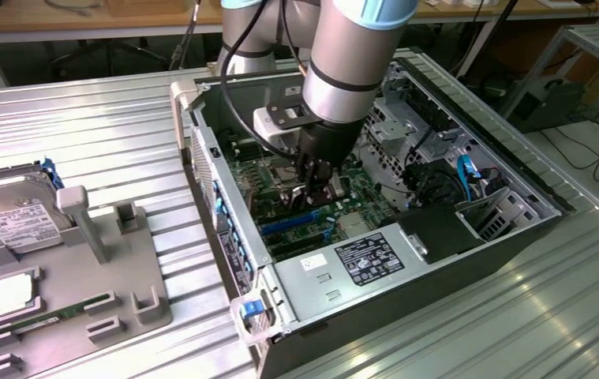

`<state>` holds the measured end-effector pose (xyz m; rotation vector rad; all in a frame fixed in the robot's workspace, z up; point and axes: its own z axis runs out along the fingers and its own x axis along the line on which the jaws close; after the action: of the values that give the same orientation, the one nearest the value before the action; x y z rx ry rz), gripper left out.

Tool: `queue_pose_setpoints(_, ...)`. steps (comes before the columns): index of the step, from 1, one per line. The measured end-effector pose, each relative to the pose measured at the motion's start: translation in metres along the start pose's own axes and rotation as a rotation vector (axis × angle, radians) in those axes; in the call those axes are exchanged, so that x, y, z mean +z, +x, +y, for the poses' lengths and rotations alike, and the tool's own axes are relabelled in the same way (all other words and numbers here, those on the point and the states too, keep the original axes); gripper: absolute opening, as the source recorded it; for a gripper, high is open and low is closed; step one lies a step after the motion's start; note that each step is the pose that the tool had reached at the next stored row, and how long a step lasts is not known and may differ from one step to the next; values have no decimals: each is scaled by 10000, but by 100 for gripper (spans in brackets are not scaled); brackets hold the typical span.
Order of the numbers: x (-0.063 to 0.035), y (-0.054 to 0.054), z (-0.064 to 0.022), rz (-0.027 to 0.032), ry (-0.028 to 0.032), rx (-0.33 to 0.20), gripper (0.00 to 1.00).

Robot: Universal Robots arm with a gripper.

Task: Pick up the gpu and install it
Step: 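Insert the gpu into the slot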

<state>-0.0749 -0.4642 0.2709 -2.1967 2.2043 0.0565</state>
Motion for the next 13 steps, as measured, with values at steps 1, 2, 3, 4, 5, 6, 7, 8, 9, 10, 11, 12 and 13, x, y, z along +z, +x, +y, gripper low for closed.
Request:
queue_pose_setpoints(1, 4, 1, 5, 1, -2, -1, 28)
queue_pose_setpoints(2, 11, 2, 5, 2, -26, -2, 28)
queue_pose_setpoints(3, 14, 5, 6, 3, -56, 0, 28)
queue_pose_setpoints(4, 18, 6, 6, 2, -84, 2, 28)
queue_pose_setpoints(5, 21, 6, 6, 1, -111, 3, 28)
queue_pose_setpoints(6, 25, 7, 6, 1, -128, 5, 28)
queue_pose_setpoints(7, 30, 8, 6, 2, -130, 6, 28)
queue_pose_setpoints(8, 37, 10, 6, 2, -131, 5, 28)
queue_pose_setpoints(9, 47, 15, 6, 3, -136, 4, 28)
queue_pose_setpoints(10, 58, 22, 5, 1, -141, 5, 28)
queue_pose_setpoints(11, 64, 22, 6, 0, -143, 6, 28)
queue_pose_setpoints(12, 69, 23, 8, 1, -145, 5, 28)
queue_pose_setpoints(13, 72, 23, 10, 2, -151, 4, 28)
